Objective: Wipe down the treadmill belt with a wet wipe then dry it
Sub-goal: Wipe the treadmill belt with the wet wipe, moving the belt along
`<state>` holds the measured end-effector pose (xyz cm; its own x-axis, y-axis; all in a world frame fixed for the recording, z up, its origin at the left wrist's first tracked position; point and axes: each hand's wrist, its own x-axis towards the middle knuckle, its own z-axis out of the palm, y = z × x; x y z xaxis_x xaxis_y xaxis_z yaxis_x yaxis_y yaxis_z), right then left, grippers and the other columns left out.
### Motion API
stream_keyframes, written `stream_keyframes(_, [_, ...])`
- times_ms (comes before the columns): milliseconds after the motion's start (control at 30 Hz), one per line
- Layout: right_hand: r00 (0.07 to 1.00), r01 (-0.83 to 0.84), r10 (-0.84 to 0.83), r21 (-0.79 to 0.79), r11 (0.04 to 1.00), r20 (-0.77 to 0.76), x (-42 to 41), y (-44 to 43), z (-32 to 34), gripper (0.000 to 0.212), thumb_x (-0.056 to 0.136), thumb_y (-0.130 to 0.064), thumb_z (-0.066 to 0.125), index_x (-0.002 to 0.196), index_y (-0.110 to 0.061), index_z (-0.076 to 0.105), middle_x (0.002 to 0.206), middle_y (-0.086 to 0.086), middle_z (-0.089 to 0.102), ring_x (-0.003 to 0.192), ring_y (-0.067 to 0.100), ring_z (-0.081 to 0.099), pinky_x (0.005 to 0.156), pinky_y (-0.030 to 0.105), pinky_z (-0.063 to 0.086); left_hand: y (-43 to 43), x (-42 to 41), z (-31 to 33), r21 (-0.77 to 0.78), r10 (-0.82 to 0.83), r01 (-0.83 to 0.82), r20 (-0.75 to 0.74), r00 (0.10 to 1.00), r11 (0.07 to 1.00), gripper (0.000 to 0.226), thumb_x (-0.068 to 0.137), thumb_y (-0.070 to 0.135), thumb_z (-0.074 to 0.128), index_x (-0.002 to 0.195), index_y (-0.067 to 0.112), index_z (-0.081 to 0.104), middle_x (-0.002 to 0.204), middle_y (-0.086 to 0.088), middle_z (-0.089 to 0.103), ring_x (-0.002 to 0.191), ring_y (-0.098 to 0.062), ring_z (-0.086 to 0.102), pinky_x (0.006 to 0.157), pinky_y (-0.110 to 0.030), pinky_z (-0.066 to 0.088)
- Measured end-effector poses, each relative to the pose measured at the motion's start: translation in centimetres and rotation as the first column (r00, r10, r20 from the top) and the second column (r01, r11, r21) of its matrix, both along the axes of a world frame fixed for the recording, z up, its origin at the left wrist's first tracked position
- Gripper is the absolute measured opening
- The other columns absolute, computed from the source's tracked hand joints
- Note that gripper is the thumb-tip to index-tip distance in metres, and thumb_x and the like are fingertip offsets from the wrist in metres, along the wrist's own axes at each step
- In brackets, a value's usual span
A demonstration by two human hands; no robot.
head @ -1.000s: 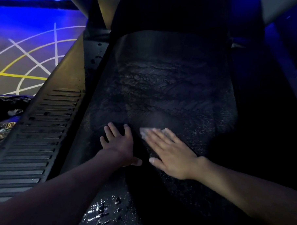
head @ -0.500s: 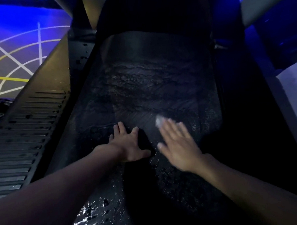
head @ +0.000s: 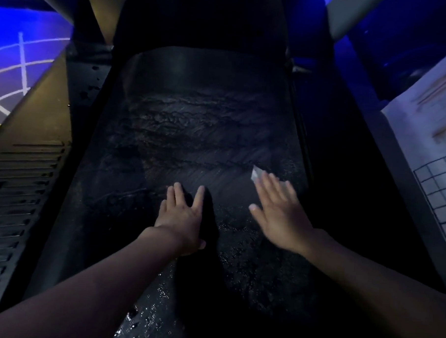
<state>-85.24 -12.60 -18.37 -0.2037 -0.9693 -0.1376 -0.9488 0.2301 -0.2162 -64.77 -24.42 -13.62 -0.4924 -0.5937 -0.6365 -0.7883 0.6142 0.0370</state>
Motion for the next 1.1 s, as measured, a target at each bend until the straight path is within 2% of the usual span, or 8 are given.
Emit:
stream_keyframes(133, [0.973, -0.226, 0.226, 0.009, 0.974, -0.043, 0.7, 2.1, -0.8, 0.069, 0.102, -0.054, 0.014, 0.159, -0.02, -0.003, 0.167, -0.002, -0.007, 0.154, 0.017, -0.006, 0.124, 0.044, 0.001, 0.1, -1.4, 0.4, 0.06, 0.038, -0.042, 0.066, 0.997, 0.997, 0.118, 0.082, 0.043, 0.067, 0.146, 0.032, -0.031, 0.147, -0.036, -0.033, 0.14, -0.05, -0.025, 0.119, -0.054, 0.003])
stream_keyframes(233, [0.991, 0.131, -0.131, 0.01, 0.991, 0.002, -1.0, 1.0, -0.2, 0.074, 0.097, -0.057, 0.004, 0.159, -0.015, -0.003, 0.165, 0.004, -0.009, 0.154, 0.025, -0.005, 0.124, 0.046, -0.002, 0.5, -1.7, 0.4, 0.081, 0.076, -0.082, 0.075, 0.994, 0.993, 0.114, 0.083, 0.054, 0.061, 0.146, 0.03, -0.032, 0.146, -0.034, -0.035, 0.139, -0.048, -0.029, 0.118, -0.056, 0.0])
stream_keyframes(333, [0.999, 0.024, -0.025, 0.048, 0.999, 0.02, 1.6, 2.5, -0.3, 0.074, 0.097, -0.061, -0.006, 0.155, -0.018, -0.022, 0.161, 0.001, -0.03, 0.148, 0.02, -0.028, 0.121, 0.044, -0.016, 1.5, -2.3, 0.4, 0.088, 0.113, -0.12, 0.081, 0.99, 0.989, 0.117, 0.082, 0.065, 0.056, 0.146, 0.023, -0.033, 0.144, -0.033, -0.038, 0.136, -0.049, -0.033, 0.116, -0.061, -0.003])
stream_keyframes(400, [1.0, -0.018, 0.018, 0.022, 1.0, 0.021, 0.8, 3.3, -0.5, 0.072, 0.097, -0.06, -0.004, 0.157, -0.021, -0.017, 0.163, -0.001, -0.023, 0.15, 0.018, -0.023, 0.123, 0.043, -0.01, 2.5, -2.7, 0.3, 0.088, 0.117, -0.123, 0.072, 0.991, 0.988, 0.123, 0.078, 0.073, 0.054, 0.146, 0.016, -0.031, 0.145, -0.031, -0.039, 0.137, -0.049, -0.033, 0.114, -0.064, -0.003])
stream_keyframes(533, [0.926, 0.359, -0.366, 0.088, 0.929, 0.087, -1.0, 2.0, -0.4, 0.087, 0.086, -0.062, -0.008, 0.158, -0.012, -0.011, 0.164, 0.013, -0.018, 0.151, 0.026, -0.019, 0.119, 0.043, -0.015, 5.2, -3.5, -0.2, 0.099, 0.07, -0.074, 0.05, 0.996, 0.992, 0.128, 0.078, 0.073, 0.056, 0.145, 0.009, -0.032, 0.145, -0.03, -0.041, 0.134, -0.051, -0.034, 0.111, -0.07, -0.002])
stream_keyframes(667, [0.965, 0.25, -0.262, 0.224, 0.942, 0.027, 1.7, 3.6, 0.8, 0.069, 0.104, -0.05, 0.01, 0.156, -0.014, -0.019, 0.161, 0.011, -0.028, 0.148, 0.025, -0.028, 0.12, 0.046, -0.017, 5.9, -3.8, -0.3, 0.081, 0.089, -0.093, 0.05, 0.995, 0.992, 0.127, 0.079, 0.068, 0.06, 0.145, 0.008, -0.031, 0.146, -0.03, -0.04, 0.135, -0.052, -0.033, 0.11, -0.071, -0.001])
stream_keyframes(867, [0.8, 0.489, -0.409, -0.081, 0.869, 0.439, -0.3, 3.9, 1.9, 0.062, 0.102, -0.007, 0.046, 0.157, -0.005, 0.017, 0.165, 0.014, 0.015, 0.153, 0.026, 0.006, 0.123, 0.034, 0.009, 6.1, -3.7, -0.4, 0.049, 0.081, -0.084, 0.057, 0.995, 0.995, 0.125, 0.081, 0.067, 0.059, 0.146, 0.009, -0.029, 0.147, -0.03, -0.038, 0.136, -0.052, -0.03, 0.11, -0.071, 0.0])
stream_keyframes(1100, [0.904, 0.426, -0.419, -0.11, 0.898, 0.081, -0.1, 4.2, 2.1, 0.053, 0.095, -0.014, 0.061, 0.144, -0.004, 0.043, 0.127, 0.012, 0.057, 0.117, 0.03, 0.05, 0.097, 0.035, 0.039, 6.1, -3.4, -0.2, 0.03, 0.087, -0.088, 0.038, 0.996, 0.996, 0.126, 0.079, 0.069, 0.06, 0.148, 0.011, -0.028, 0.15, -0.027, -0.035, 0.139, -0.049, -0.029, 0.112, -0.069, 0.002])
